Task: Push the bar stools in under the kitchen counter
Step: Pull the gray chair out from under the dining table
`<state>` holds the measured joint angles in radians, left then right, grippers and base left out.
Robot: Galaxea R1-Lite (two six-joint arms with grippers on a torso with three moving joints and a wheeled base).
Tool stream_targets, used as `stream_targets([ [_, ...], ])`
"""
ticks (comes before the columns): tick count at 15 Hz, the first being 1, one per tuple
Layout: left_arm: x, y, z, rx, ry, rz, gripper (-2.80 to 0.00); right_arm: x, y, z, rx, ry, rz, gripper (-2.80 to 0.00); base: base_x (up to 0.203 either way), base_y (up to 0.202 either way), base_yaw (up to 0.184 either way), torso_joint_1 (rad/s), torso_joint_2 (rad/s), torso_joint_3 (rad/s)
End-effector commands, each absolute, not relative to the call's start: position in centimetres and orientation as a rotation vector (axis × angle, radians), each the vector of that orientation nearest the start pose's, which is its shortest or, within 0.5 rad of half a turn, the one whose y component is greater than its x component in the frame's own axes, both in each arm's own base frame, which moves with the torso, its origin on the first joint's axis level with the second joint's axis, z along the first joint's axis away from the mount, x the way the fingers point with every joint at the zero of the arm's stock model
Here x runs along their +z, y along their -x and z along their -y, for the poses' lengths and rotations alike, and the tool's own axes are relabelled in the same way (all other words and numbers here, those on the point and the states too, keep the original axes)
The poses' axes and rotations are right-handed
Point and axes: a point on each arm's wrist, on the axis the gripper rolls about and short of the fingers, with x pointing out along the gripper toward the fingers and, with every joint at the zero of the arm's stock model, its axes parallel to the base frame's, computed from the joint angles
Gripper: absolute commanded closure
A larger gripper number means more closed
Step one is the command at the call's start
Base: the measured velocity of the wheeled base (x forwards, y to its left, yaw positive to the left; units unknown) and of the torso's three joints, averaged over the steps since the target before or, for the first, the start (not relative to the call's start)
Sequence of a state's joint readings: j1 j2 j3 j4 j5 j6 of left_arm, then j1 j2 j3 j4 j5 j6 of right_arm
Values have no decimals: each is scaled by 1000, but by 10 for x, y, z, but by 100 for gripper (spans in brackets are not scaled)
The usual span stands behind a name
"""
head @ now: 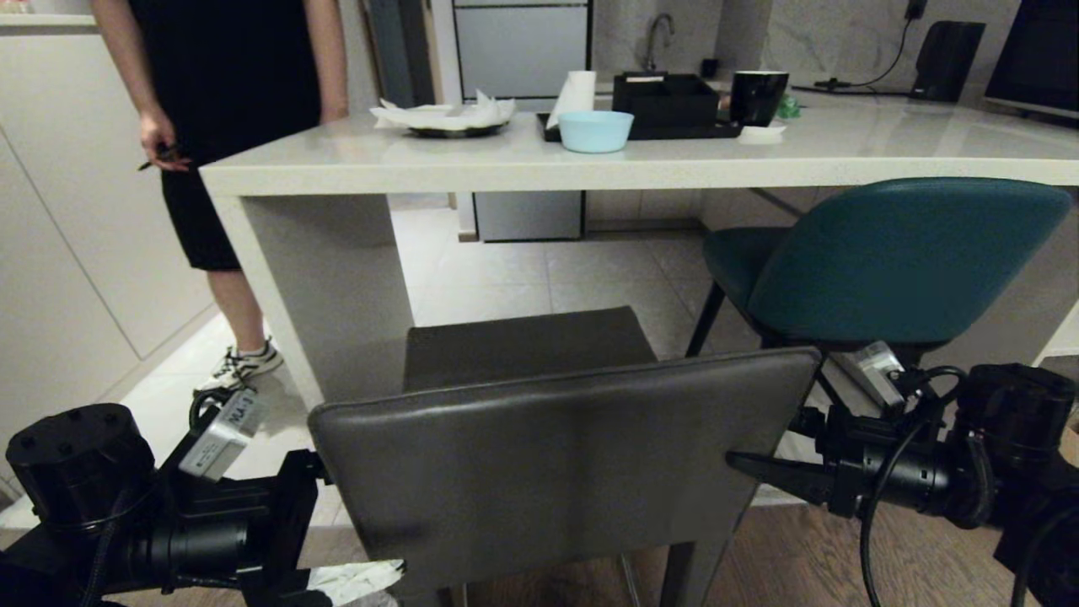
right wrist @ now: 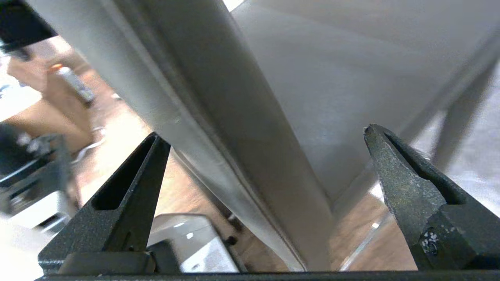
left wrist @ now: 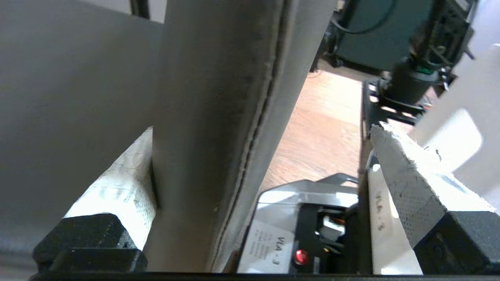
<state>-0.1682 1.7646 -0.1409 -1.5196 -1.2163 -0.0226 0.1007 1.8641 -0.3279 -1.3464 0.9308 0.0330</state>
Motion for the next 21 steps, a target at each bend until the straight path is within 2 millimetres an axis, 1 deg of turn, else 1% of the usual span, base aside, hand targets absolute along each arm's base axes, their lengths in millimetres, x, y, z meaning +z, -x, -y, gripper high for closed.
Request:
stream_targets([
  [1, 111, -203, 57, -1396, 63, -92, -280, 98, -269, -48, 933, -92, -177, -280, 0, 0, 0, 0, 0, 0],
  [2, 112, -201, 56, -1394, 62, -89, -280, 101, -275, -54, 890, -77, -158, -280, 0, 0, 0, 0, 0, 0],
  [4, 112, -200, 56, -1396, 63, -90, -280, 101, -279, -65, 882, -71, -155, -280, 0, 0, 0, 0, 0, 0],
  [7, 116, -198, 57, -1398, 55, -75, -280, 98, -292, -67, 796, -61, -144, -280, 0, 0, 0, 0, 0, 0],
  [10, 117, -200, 55, -1380, 80, -91, -280, 99, -290, -67, 791, -57, -140, -280, 0, 0, 0, 0, 0, 0],
  [12, 116, -204, 50, -1298, 83, -91, -280, 104, -286, -63, 785, -56, -130, -280, 0, 0, 0, 0, 0, 0],
  [15, 116, -208, 31, -1192, 90, -91, -280, 113, -272, -46, 810, -69, -118, -280, 0, 0, 0, 0, 0, 0],
  [17, 116, -207, 14, -1107, 92, -85, -280, 120, -260, -42, 814, -89, -113, -280, 0, 0, 0, 0, 0, 0],
  [19, 116, -197, -5, -1003, 100, -86, -280, 133, -244, -41, 810, -129, -94, -280, 0, 0, 0, 0, 0, 0],
  [20, 116, -189, -12, -950, 105, -87, -280, 140, -234, -40, 808, -158, -82, -280, 0, 0, 0, 0, 0, 0],
  [21, 117, -185, -14, -890, 104, -85, -280, 148, -223, -38, 801, -184, -68, -280, 0, 0, 0, 0, 0, 0],
])
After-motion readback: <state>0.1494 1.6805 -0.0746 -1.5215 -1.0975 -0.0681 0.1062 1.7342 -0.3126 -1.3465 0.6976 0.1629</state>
